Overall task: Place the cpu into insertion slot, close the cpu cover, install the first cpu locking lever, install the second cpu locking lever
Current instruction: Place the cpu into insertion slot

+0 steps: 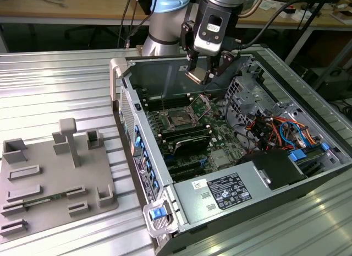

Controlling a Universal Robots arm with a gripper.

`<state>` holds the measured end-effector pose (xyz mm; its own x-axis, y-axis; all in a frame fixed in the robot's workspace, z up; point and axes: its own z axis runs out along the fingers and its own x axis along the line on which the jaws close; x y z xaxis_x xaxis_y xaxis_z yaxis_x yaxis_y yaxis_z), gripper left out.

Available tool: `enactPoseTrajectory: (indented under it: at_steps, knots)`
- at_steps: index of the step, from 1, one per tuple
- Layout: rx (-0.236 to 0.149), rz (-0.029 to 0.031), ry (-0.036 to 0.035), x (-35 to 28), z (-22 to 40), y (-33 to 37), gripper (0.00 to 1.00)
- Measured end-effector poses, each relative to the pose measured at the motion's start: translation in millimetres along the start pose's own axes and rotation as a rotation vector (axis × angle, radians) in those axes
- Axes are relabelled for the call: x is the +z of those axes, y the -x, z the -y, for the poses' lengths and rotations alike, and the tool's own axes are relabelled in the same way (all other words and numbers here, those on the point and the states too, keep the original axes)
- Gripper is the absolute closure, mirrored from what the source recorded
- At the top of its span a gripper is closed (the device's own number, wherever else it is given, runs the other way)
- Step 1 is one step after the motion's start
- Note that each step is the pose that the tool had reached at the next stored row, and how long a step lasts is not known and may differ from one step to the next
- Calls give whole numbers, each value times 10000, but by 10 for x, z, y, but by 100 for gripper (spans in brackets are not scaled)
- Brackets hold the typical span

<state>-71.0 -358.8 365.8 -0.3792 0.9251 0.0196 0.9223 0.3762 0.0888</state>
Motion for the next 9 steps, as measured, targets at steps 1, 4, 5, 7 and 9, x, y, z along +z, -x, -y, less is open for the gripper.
enactPoseTrajectory:
  at_steps: [1, 4, 5, 7, 9]
  knots:
    - [57, 5, 2, 1, 2, -1, 45]
    - [320, 29, 7, 3, 12, -4, 45]
    - [399, 36, 7, 3, 15, -6, 45]
    - [508, 45, 10, 4, 19, -7, 45]
    - [669, 60, 13, 5, 24, -9, 45]
